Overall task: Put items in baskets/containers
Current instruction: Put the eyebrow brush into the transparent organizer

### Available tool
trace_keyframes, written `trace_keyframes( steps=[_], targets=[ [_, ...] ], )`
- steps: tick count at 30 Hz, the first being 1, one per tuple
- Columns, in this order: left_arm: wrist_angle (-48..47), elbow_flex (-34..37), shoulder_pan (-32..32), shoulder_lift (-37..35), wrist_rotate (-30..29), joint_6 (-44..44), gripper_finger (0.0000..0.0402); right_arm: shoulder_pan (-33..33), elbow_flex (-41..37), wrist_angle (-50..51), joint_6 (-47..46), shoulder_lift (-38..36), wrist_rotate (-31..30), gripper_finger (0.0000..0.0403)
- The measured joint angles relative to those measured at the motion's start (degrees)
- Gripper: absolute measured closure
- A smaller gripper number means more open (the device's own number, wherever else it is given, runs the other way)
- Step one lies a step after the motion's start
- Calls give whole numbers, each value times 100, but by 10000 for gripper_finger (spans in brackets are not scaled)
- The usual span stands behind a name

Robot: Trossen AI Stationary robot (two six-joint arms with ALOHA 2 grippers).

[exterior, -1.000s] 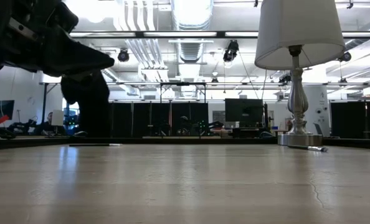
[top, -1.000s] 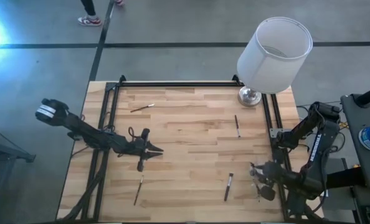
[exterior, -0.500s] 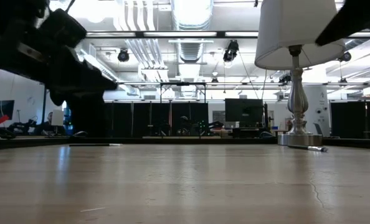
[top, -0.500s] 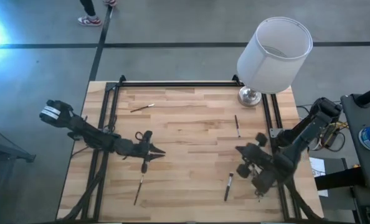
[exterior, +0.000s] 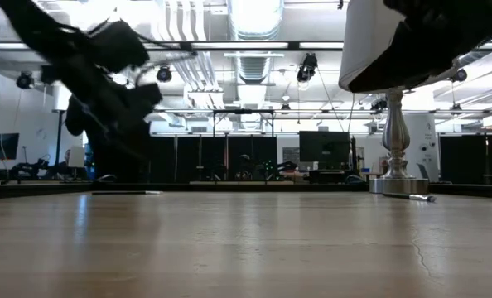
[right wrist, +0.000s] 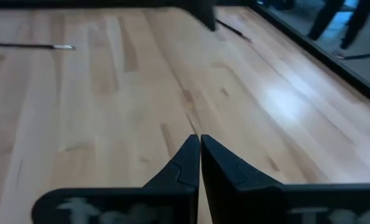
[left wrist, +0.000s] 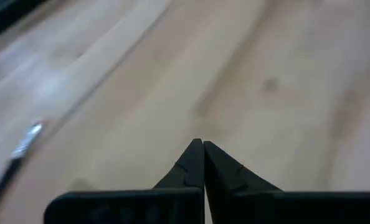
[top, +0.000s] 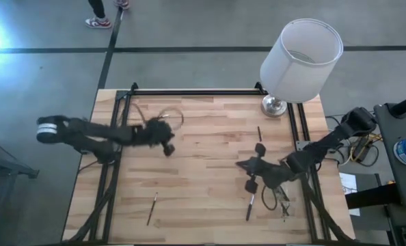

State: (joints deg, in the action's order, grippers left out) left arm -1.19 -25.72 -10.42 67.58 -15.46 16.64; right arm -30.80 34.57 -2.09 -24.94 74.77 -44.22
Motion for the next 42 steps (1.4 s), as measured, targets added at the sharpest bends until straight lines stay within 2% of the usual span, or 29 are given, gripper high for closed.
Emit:
trace_keyframes(
  steps=[3,4,9,13,21,31,37,42],
  targets=[
    [-445,-344,-1086,146,952,-294,401,100,-239,-512,251,46,231,394],
    [-539,-420,-1356,207,1055,-424,401,112,-296,-651,293,78,248,394],
    [-637,-720,-2367,539,1076,-919,384,124,-422,-797,267,162,275,394],
    [-814,-976,-2854,845,1187,-1087,361,124,-444,-778,265,222,275,394],
    [-1089,-1513,-3250,1743,1189,-1568,353,124,-431,-878,292,222,275,394],
    [-1168,-2180,-3311,2723,1339,-1898,353,119,-431,-897,310,222,291,394],
    [-1285,-2264,-3313,2825,1385,-2108,353,119,-441,-892,310,222,403,394],
    [-1769,-2226,-3311,2536,1439,-2270,353,119,-441,-891,311,224,417,394]
  ],
)
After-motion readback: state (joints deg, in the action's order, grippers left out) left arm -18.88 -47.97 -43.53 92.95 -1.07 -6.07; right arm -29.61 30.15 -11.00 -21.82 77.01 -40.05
